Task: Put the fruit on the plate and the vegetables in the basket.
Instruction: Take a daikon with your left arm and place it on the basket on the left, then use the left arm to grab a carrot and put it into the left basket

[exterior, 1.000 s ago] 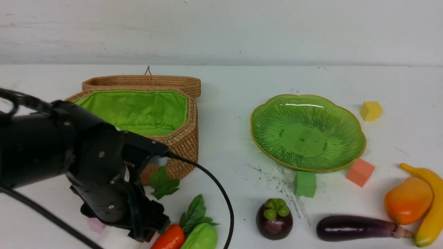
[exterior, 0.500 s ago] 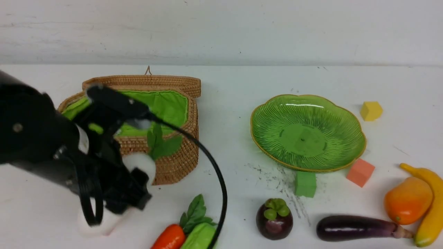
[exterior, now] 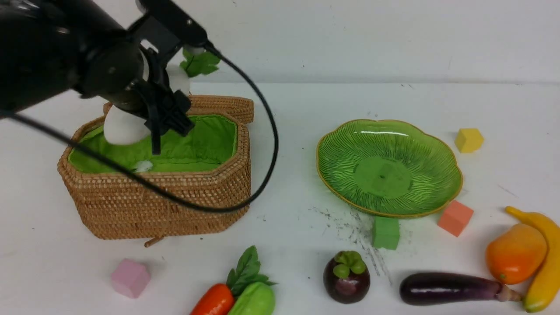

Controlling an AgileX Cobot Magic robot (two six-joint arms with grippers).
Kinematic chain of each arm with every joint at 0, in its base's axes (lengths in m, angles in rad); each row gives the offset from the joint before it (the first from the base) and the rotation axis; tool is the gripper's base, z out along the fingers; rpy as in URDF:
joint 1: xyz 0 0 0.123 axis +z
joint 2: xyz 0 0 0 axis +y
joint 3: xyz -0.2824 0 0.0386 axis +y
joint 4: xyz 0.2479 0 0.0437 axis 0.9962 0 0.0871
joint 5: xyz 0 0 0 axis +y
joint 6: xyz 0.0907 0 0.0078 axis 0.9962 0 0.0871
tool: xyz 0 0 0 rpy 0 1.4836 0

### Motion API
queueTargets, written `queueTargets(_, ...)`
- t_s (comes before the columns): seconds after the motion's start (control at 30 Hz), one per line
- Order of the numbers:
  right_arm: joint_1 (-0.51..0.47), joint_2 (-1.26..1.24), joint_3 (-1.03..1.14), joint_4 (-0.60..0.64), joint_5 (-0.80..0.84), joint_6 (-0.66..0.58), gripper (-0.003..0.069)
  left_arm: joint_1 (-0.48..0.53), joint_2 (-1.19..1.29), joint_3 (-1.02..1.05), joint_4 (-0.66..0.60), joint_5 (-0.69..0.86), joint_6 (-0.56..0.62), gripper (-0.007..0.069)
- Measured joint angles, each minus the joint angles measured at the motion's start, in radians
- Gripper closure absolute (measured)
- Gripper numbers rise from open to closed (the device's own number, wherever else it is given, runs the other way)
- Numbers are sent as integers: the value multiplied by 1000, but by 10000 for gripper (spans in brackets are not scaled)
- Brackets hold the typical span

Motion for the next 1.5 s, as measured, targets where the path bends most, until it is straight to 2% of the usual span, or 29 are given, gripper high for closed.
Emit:
queueTargets(0.27,0,0,0,0,0,0,417,28,121,-9,74,-82,7,101)
queueTargets(0.6,0,0,0,0,0,0,417,28,123,-10,-14,-42,7,98)
queueTargets(0.73,0,0,0,0,0,0,417,28,120,-10,-55,-29,7,55)
queueTargets(0.83,0,0,0,0,0,0,417,28,97,-9,-87,-26,7,16)
queueTargets(1.03,0,0,0,0,0,0,417,28,-21,44,-97,-43,7,32)
queueTargets(1.13,0,0,0,0,0,0,417,28,-155,136,-114,-85,7,46)
queueTargets(1.23,0,0,0,0,0,0,417,14,-266,219,-217,-62,-18,47)
queueTargets(1.37,0,0,0,0,0,0,417,-22,-350,316,-419,85,-37,47)
queueTargets(1.4,0,0,0,0,0,0,417,-48,-360,379,-523,171,-9,47)
queueTargets(1.43,0,0,0,0,0,0,417,-68,-356,418,-573,211,22,47)
queueTargets(1.5,0,0,0,0,0,0,417,-100,-339,493,-659,223,70,47)
